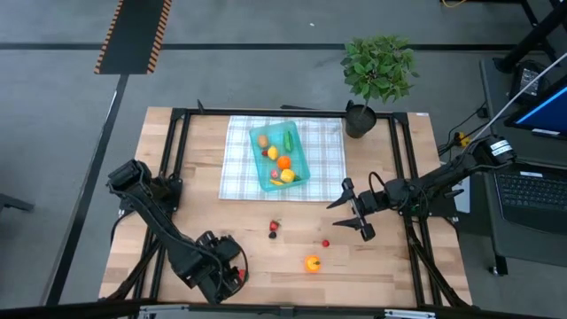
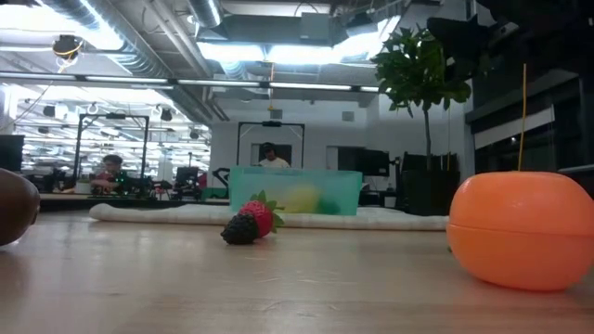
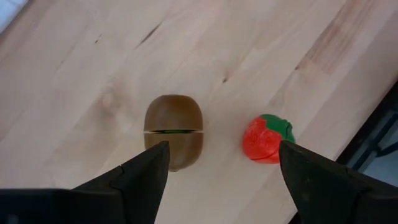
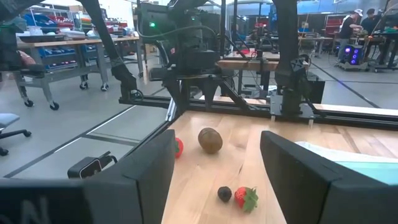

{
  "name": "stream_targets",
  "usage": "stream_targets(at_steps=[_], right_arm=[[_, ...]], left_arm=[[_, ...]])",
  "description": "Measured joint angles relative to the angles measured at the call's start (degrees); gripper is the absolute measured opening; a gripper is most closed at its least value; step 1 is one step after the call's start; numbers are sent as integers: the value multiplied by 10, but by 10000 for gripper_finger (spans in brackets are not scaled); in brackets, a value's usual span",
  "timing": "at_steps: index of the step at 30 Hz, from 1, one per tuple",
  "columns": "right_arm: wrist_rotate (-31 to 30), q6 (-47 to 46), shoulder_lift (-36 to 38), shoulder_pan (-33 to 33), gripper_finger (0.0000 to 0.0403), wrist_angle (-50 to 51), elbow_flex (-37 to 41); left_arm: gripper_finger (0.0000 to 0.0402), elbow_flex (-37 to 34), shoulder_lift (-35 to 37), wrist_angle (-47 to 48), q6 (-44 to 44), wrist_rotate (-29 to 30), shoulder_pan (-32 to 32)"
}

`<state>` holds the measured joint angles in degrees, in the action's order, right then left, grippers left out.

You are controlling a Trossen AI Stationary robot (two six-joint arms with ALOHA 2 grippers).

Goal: Pick and placing Produce into tupperware
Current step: Put the brown kiwi into the blue bin

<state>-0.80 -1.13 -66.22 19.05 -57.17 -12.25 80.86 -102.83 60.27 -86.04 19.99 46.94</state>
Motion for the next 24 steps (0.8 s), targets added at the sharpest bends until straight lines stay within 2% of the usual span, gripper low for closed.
stream_targets(at_steps=[24], right_arm=[[0,-1,0,0,237,16,0]], left_arm=[[289,-1,-2,23,21,-13,-47]])
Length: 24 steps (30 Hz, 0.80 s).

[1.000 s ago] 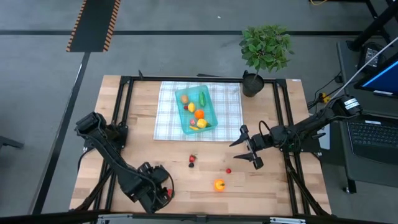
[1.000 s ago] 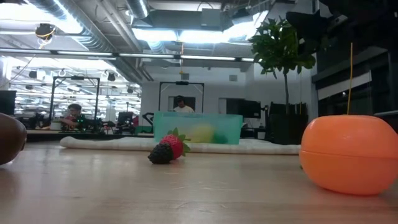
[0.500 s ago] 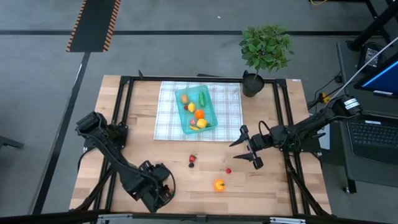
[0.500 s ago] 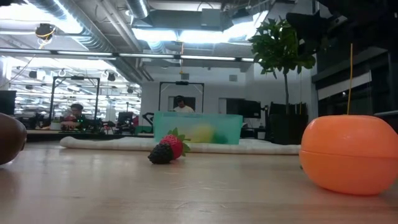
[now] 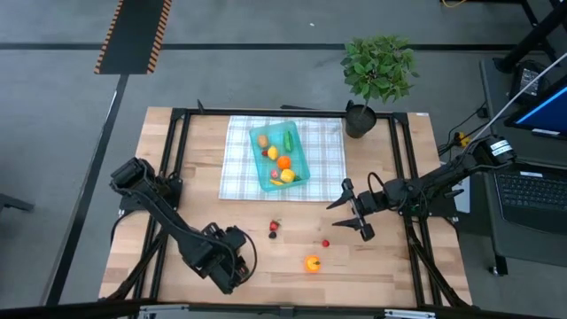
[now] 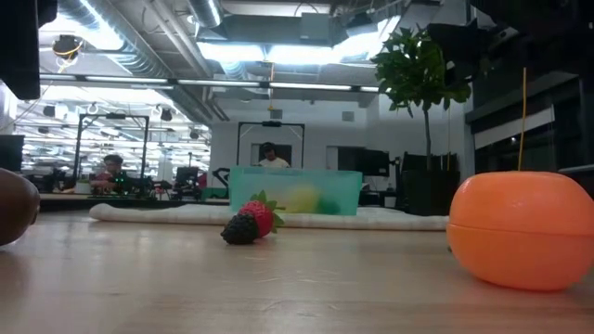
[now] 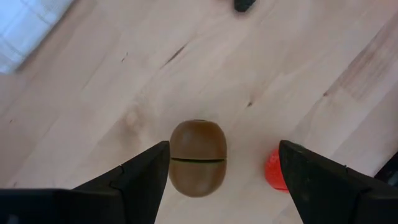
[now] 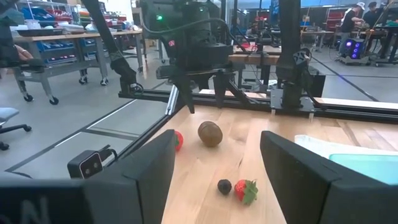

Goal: Pick and placing Produce into tupperware
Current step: Put the brown kiwi into the blue bin

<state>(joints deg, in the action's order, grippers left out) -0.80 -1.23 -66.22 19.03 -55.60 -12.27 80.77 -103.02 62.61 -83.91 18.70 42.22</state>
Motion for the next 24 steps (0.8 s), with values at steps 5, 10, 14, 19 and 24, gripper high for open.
stream_targets(at_steps=[5,10,14,19,24], right_arm=[[0,0,0,0,237,3,0],[0,0,0,0,237,3,0],[0,0,0,0,237,3,0],[0,-2,0,0,237,2,0],[0,-3,0,0,237,1,0]], left_arm=[[289,0,-28,0,1,-55,-2],[289,0,-52,15,5,-93,-6],[289,0,-62,9,18,-85,-6],[289,0,-85,8,34,-83,-6],[289,0,-107,8,35,-83,-5]])
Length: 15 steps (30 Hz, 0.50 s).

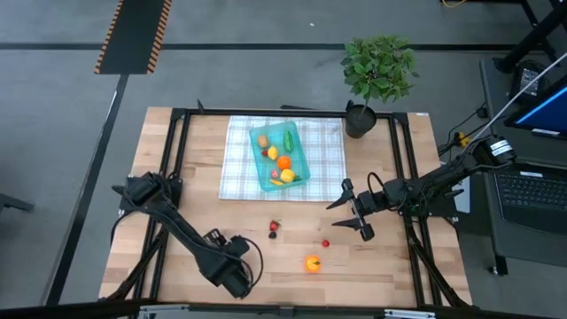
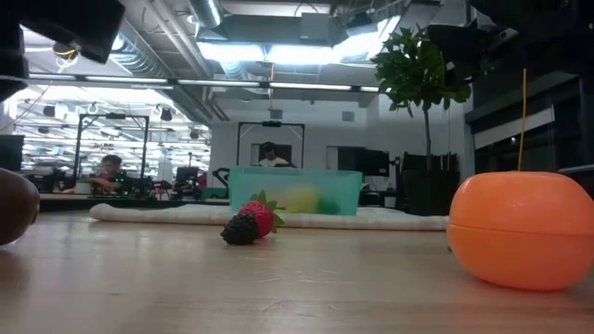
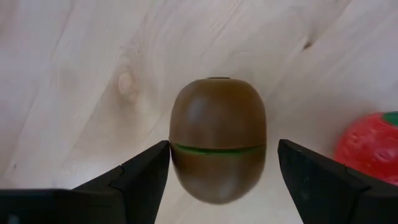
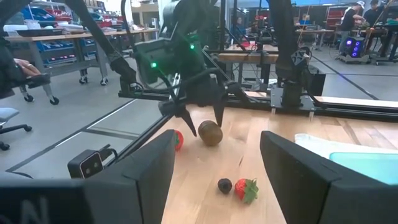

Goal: Pick and placing Produce into tupperware
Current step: Put the brown kiwi into the blue bin

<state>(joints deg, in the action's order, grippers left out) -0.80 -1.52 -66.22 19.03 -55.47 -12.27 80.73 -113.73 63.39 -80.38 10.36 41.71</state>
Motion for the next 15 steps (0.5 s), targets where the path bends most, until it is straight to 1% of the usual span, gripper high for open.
stream_targets(at_steps=[9,15], right_arm=[[0,-12,0,0,237,0,0],[0,-12,0,0,237,0,0]], left_arm=[[289,0,-21,-10,0,11,-1],[289,0,-21,-30,0,24,-3]])
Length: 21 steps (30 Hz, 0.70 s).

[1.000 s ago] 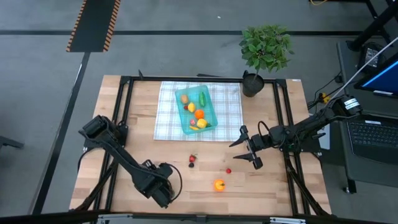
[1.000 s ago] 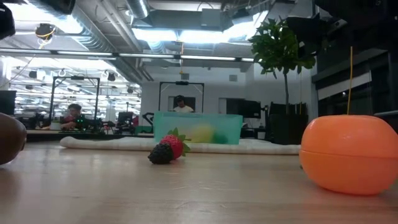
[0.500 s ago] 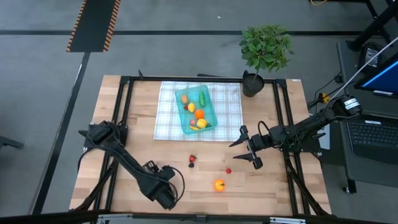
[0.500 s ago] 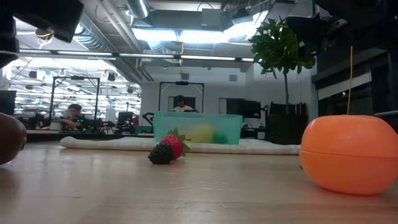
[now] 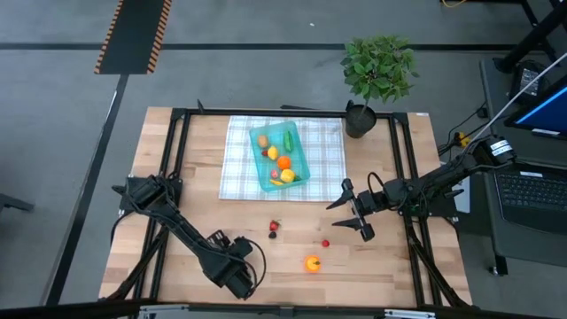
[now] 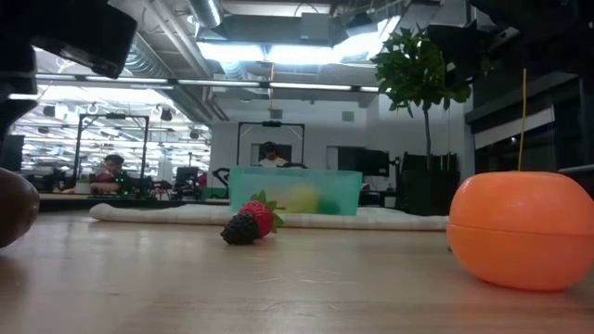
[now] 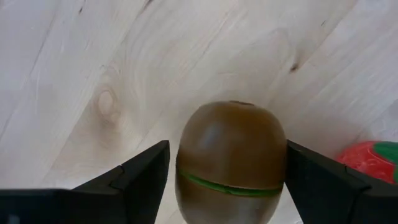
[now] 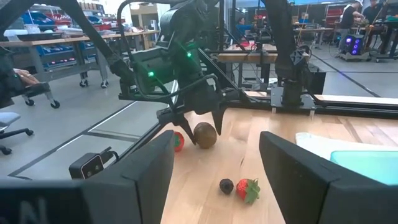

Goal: Pick and placing Produce into tupperware
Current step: Put the brown kiwi into the blue bin

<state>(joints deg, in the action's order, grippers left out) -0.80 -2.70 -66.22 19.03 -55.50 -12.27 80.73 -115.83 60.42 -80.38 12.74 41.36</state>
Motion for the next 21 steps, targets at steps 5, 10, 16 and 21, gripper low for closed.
stream_targets(at_steps=[5,10,16,21], right_arm=[[0,0,0,0,237,0,0],[0,0,0,0,237,1,0],[0,-1,0,0,237,1,0],[0,-1,0,0,237,1,0]], left_arm=[[273,0,0,0,-1,-2,0],[237,0,1,2,-2,-27,0],[237,1,2,6,-2,-65,0],[237,1,3,5,3,-67,0]])
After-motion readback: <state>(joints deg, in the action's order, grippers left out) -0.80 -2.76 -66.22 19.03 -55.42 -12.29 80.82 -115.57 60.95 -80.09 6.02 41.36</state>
